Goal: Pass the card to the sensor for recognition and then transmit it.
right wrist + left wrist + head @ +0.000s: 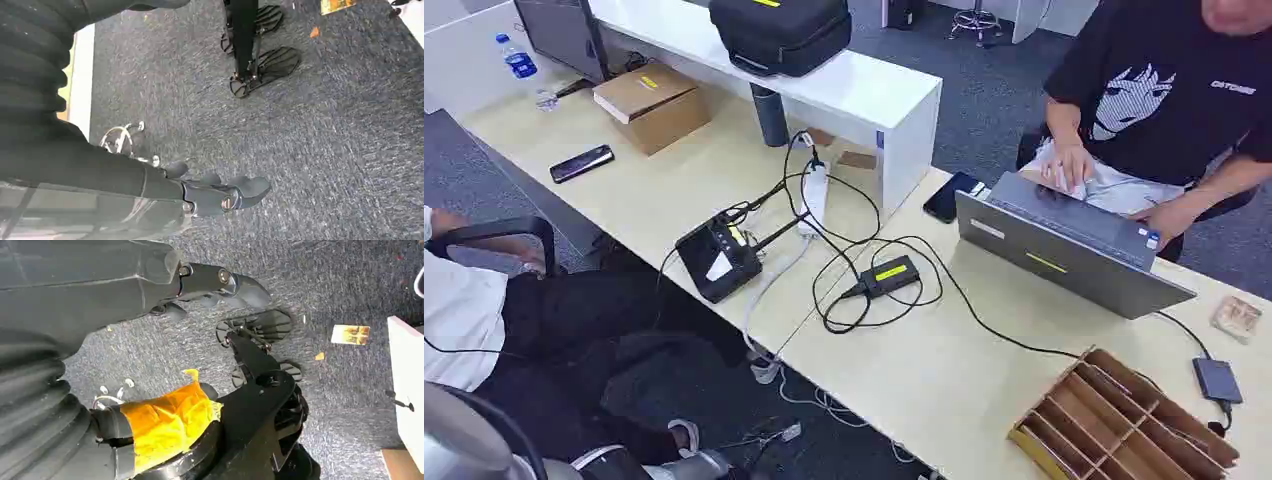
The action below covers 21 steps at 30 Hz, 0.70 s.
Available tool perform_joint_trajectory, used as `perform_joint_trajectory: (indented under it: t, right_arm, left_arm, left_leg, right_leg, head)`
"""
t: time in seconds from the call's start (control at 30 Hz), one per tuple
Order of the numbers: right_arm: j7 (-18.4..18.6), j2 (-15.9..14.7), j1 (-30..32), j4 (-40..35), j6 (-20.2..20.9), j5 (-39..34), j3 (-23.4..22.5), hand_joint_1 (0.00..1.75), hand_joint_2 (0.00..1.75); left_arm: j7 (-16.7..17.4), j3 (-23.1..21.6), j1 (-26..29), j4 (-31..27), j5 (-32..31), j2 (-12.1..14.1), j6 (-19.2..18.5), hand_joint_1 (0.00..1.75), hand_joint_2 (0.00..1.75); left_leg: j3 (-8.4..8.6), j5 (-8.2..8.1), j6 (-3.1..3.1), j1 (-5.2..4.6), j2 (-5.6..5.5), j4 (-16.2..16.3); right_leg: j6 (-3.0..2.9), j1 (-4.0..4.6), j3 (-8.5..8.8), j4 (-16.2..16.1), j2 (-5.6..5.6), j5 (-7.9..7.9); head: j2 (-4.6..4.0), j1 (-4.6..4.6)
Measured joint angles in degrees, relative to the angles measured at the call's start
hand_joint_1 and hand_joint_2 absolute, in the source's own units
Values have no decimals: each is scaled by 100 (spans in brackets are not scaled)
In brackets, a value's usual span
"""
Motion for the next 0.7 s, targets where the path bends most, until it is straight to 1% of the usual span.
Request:
perform_joint_trajectory:
  t: [0.07, 0.13, 0.2, 0.3, 0.4, 0.53, 0.6, 0.7]
  right_arm:
    - [-75, 0, 1, 0, 70, -333, -81, 0, 175]
    - [-247, 2, 1, -2, 122, -1026, -346, 0, 175]
    - [-534, 2, 0, -13, 48, -1826, -855, 0, 175]
    - [-945, -22, -8, -90, 57, -2597, -1590, 0, 175]
    - [-1182, -61, -54, -231, 296, -3065, -2232, 0, 175]
    - [-1340, -144, -189, -477, 582, -3427, -2838, 0, 175]
    - [-1498, -162, -243, -704, 662, -3521, -3074, 0, 175]
    - [-1696, -149, -296, -1293, 581, -3582, -3241, 0, 175]
  left_arm:
    - [4, 0, 1, 2, 31, 0, 28, 0, 175]
    - [-7, 0, 12, 2, 70, 0, 48, 0, 175]
    - [-37, 2, 34, 2, 109, -2, 107, 0, 175]
    - [-68, 4, 69, 7, 140, -2, 177, 0, 175]
    - [-79, 4, 90, 7, 142, -4, 230, 0, 175]
    - [-79, 4, 98, 7, 140, -7, 249, 0, 175]
    - [-87, 7, 102, 7, 142, -13, 280, 0, 175]
    - [-127, 11, 106, 13, 144, -22, 315, 0, 175]
  left_leg:
    - [0, 0, 0, 0, 0, 0]
    - [-1, 0, 0, 0, 0, 0]
    - [-1, 0, 0, -1, -1, 0]
    - [-4, 0, 0, -1, -1, 0]
    - [-4, -1, 1, -2, 1, 0]
    - [-2, 0, 1, -3, -1, 1]
    - [-4, 0, 1, -3, 0, 1]
    - [-3, 0, 1, -3, -1, 1]
  right_leg:
    - [0, 0, 0, 0, 0, 0]
    - [0, 0, 0, 0, 0, 0]
    - [0, 0, 0, 0, -1, 0]
    - [0, -1, 0, 0, -1, 0]
    - [0, -1, 0, -1, 0, 0]
    - [1, -3, 0, -1, -1, 1]
    - [1, -3, 1, 0, -1, 1]
    - [1, -3, 1, 1, -1, 2]
  head:
    - [0, 0]
    - [0, 0]
    - [0, 0]
    - [0, 0]
    - [0, 0]
    - [0, 0]
    - [0, 0]
    - [0, 0]
